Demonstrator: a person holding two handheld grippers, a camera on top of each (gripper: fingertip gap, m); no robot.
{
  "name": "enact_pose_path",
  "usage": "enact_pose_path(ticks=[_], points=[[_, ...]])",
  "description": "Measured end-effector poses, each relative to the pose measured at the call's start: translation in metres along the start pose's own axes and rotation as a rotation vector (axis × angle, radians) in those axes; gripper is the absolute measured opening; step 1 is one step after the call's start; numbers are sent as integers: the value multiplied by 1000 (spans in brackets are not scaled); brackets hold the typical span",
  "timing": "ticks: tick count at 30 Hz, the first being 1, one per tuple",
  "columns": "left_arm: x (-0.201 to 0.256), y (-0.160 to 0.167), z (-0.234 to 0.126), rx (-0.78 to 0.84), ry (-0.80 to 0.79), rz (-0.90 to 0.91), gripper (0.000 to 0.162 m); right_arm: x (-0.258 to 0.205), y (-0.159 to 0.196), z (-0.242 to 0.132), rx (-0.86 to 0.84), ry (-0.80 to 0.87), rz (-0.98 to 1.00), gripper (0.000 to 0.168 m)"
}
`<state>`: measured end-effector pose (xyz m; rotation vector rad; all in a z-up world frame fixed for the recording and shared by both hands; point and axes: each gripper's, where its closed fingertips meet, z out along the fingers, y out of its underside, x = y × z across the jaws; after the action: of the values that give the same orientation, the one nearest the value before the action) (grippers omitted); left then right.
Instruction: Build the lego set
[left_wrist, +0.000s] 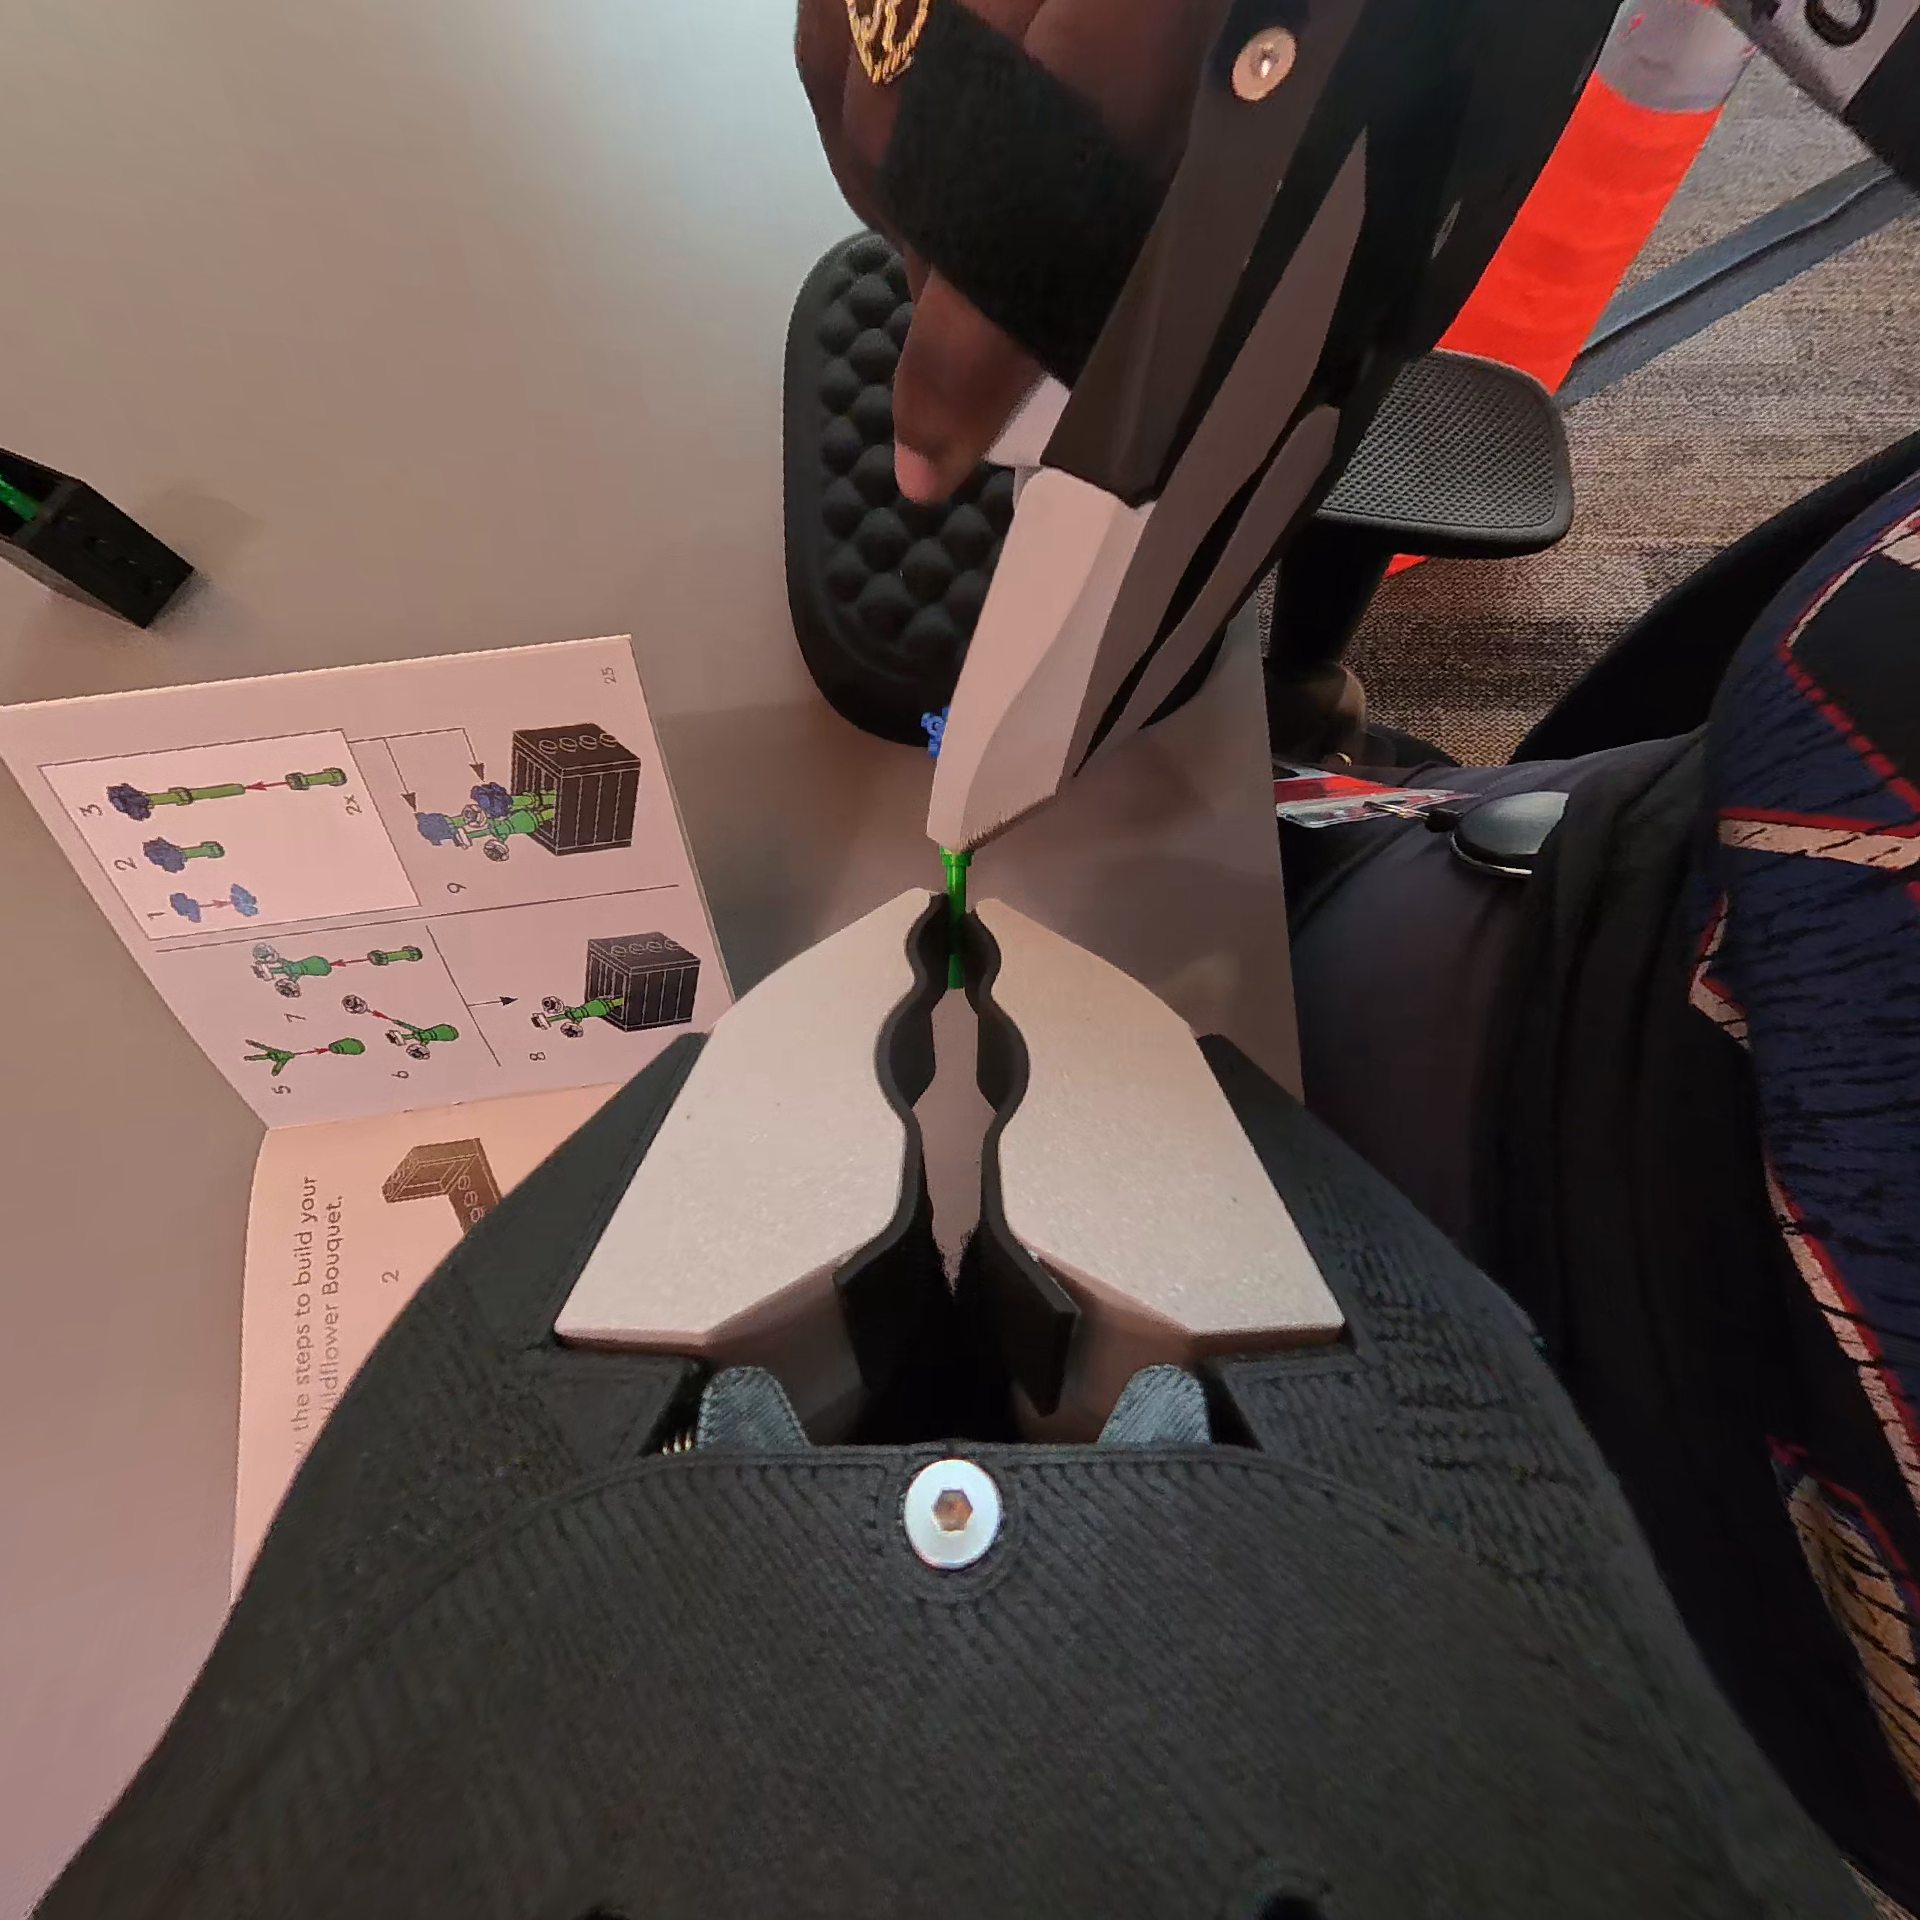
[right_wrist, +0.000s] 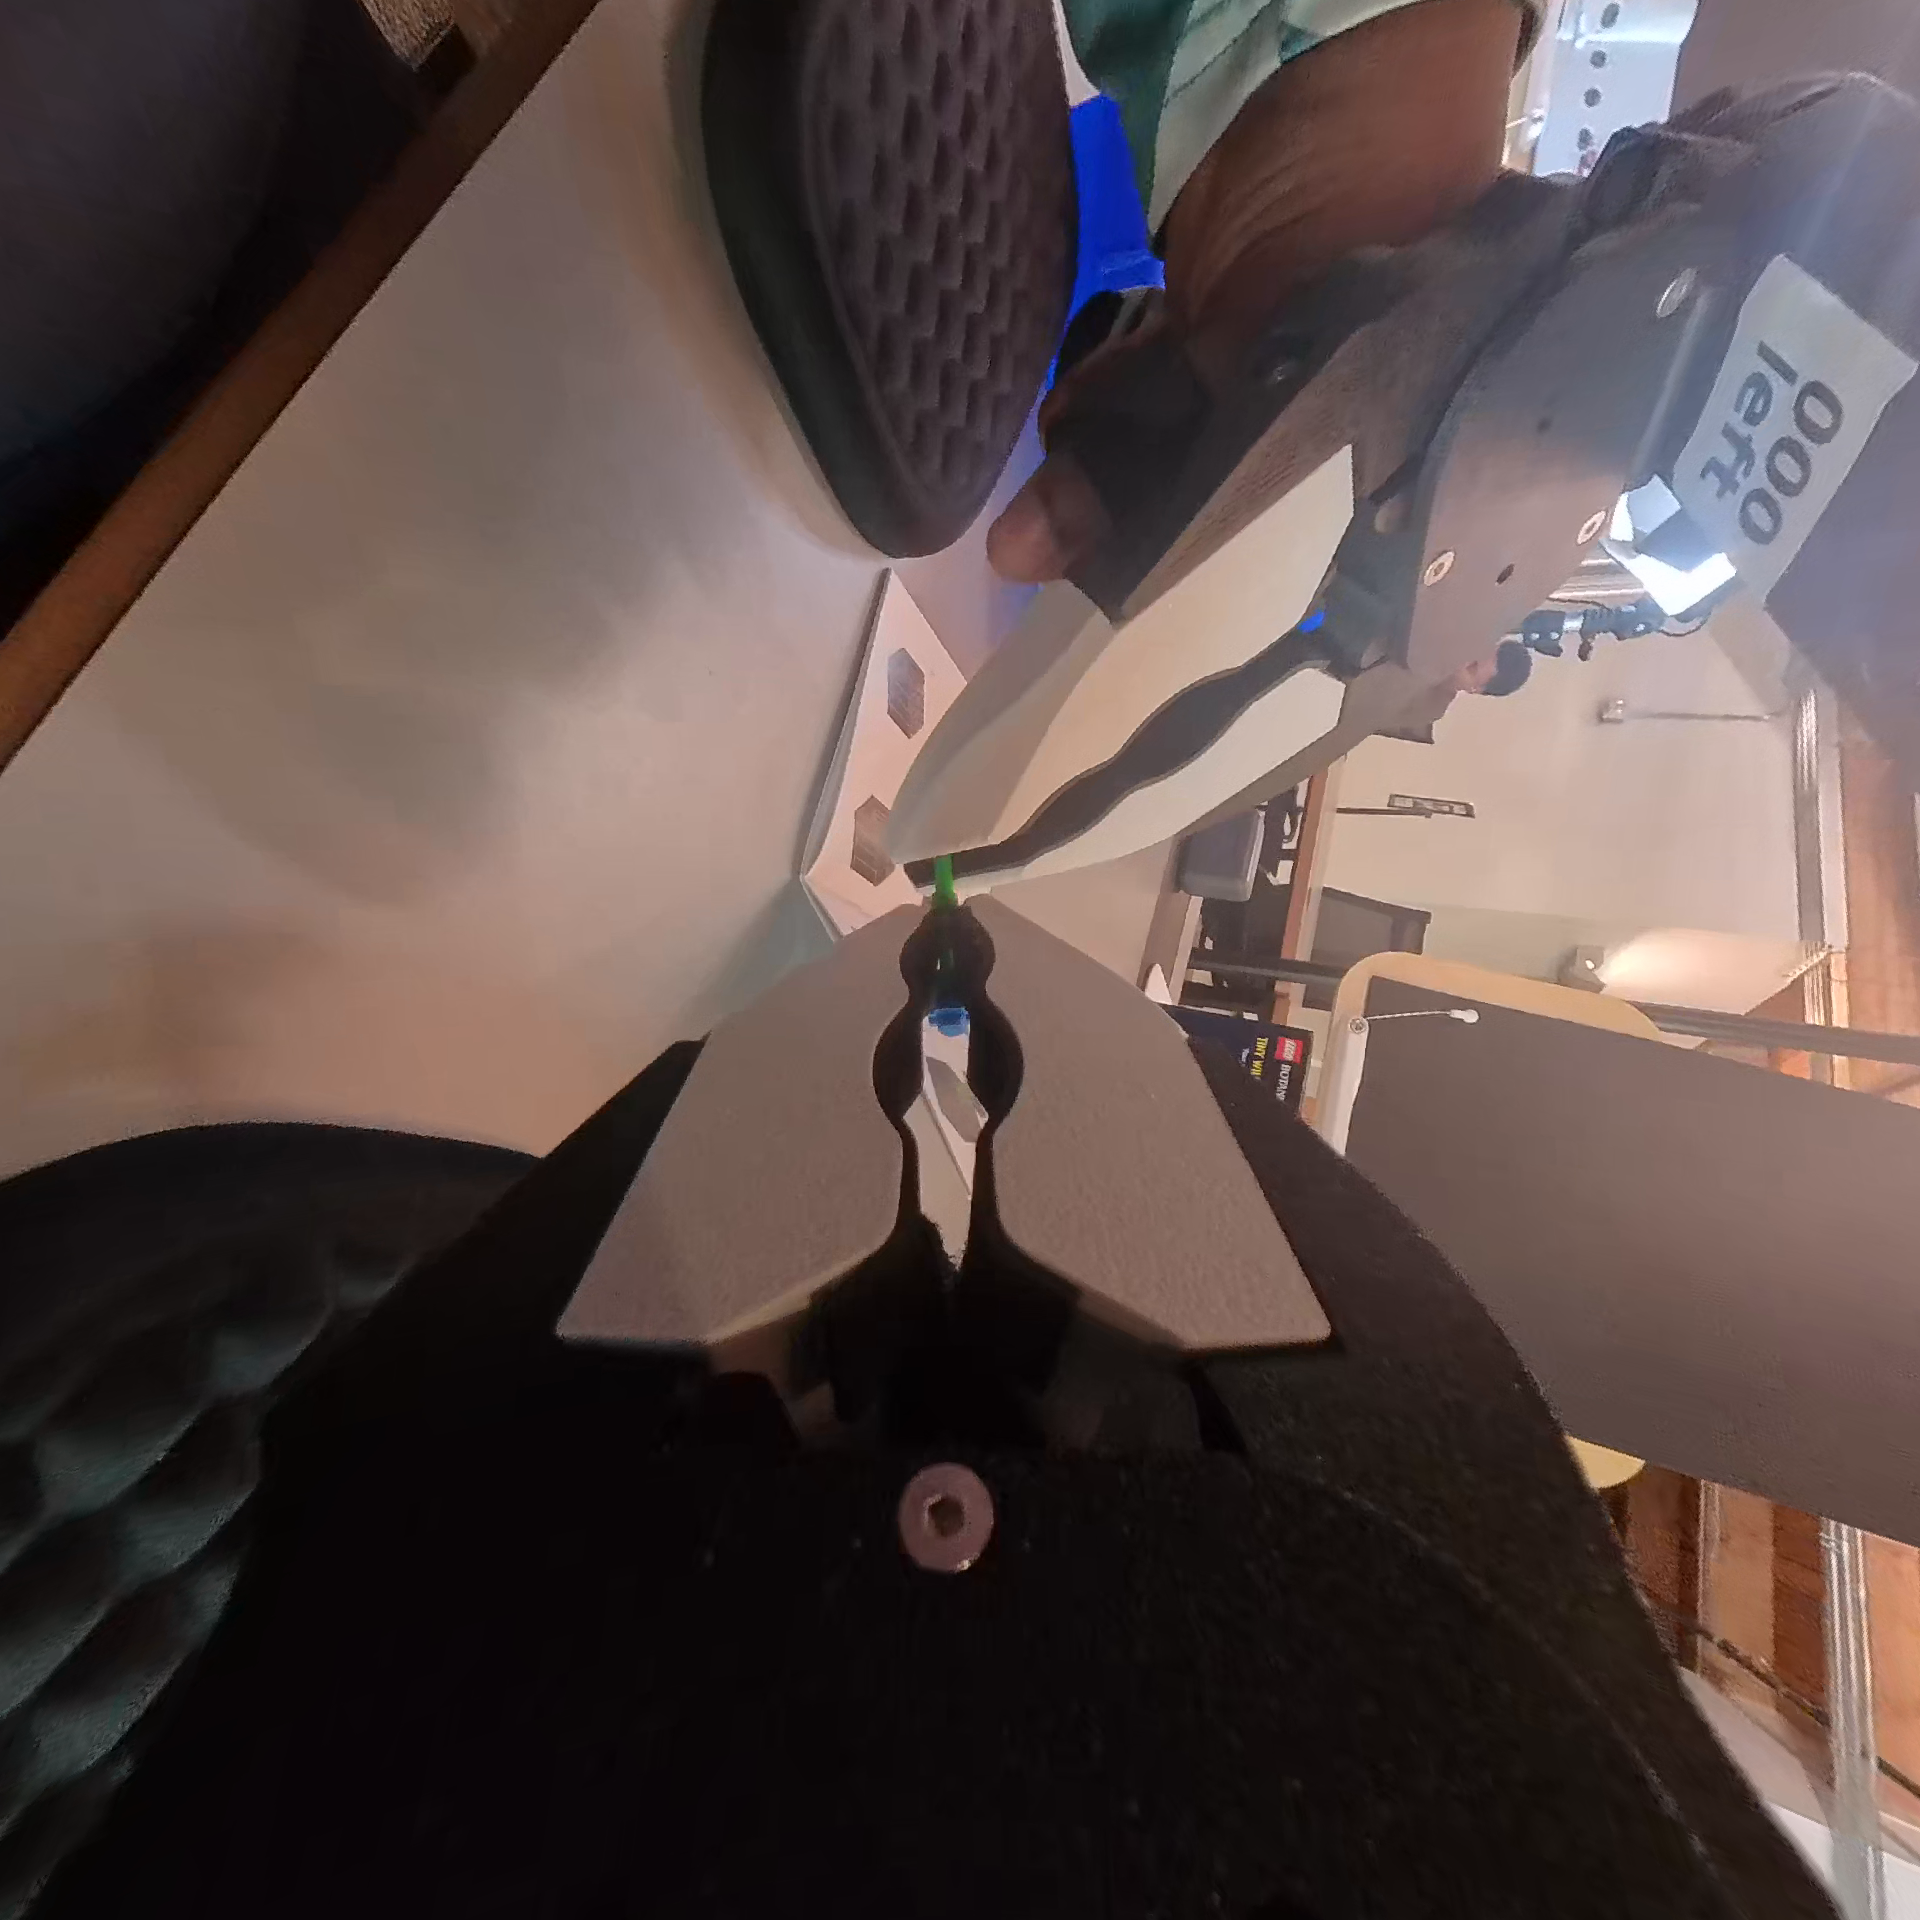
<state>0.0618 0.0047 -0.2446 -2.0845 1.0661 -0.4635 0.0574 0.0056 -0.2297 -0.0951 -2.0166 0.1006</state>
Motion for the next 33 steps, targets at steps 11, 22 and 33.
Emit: enact_pose_path(ticks=[11, 22, 33], points=[[1, 5, -1, -22, 6, -13, 1, -3, -4, 4, 13, -7, 8, 3], [-3, 5, 0, 2, 12, -67, 8, -2, 0, 8, -35, -11, -84, 3], [-40, -9, -65, 617, -161, -338, 50, 17, 34, -22, -39, 156, 284, 3]])
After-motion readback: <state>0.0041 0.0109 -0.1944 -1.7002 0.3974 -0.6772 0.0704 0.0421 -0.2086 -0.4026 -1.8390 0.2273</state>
